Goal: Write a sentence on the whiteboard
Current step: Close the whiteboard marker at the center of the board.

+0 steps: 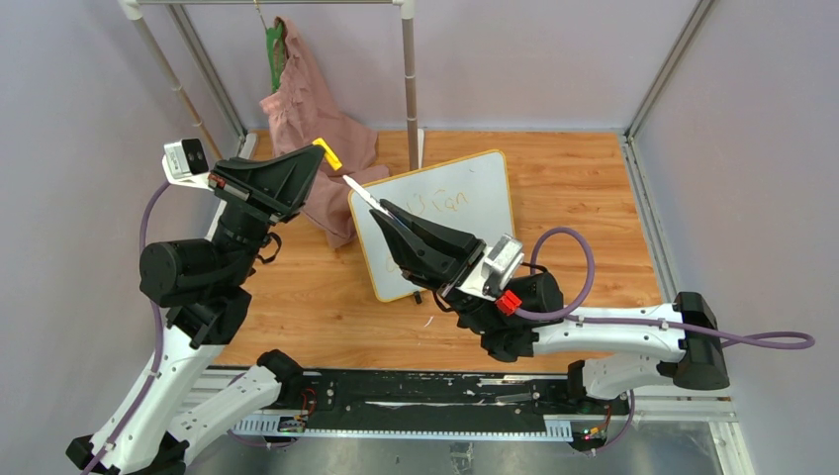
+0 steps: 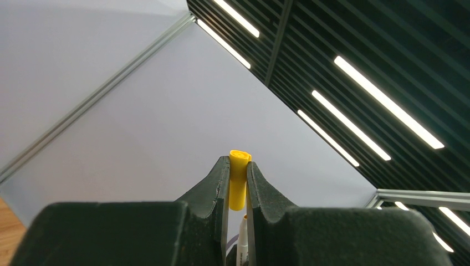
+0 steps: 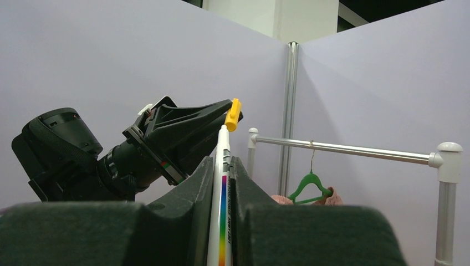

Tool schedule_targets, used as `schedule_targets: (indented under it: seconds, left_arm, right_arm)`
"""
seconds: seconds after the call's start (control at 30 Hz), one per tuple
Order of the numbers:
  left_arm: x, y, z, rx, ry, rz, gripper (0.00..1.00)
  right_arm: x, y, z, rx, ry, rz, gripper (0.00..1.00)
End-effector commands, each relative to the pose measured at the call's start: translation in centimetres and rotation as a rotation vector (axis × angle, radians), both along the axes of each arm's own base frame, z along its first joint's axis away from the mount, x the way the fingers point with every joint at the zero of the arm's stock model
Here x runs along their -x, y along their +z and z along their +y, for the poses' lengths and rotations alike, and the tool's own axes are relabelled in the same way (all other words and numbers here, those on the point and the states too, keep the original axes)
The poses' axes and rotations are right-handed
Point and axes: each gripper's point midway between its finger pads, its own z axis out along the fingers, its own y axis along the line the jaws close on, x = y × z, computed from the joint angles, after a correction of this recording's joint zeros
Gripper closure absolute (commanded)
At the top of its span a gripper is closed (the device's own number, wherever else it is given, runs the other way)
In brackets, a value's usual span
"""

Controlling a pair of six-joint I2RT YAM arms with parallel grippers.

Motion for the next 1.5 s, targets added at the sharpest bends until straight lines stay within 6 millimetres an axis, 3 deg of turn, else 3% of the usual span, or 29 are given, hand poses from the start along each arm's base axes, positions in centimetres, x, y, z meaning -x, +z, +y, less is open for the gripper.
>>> schedule_targets:
  seconds: [0.0, 0.9, 1.47]
  left_arm:
    - [0.9, 0.6, 0.4, 0.024, -0.011, -0.029, 1.00]
    - [1.4, 0.5, 0.5, 0.024, -0.024, -0.034, 1.00]
    - [2.0, 1.7, 0.9, 0.033, -0.016, -0.065, 1.00]
  right_arm:
    - [-0.2, 2.2, -1.5, -0.078, -0.026, -0.015, 1.00]
    - [-0.5, 2.7, -0.8, -0.073, -0.034, -0.018, 1.00]
    - [-0.6, 2.1, -0.8, -0.063, -0.030, -0.003, 1.00]
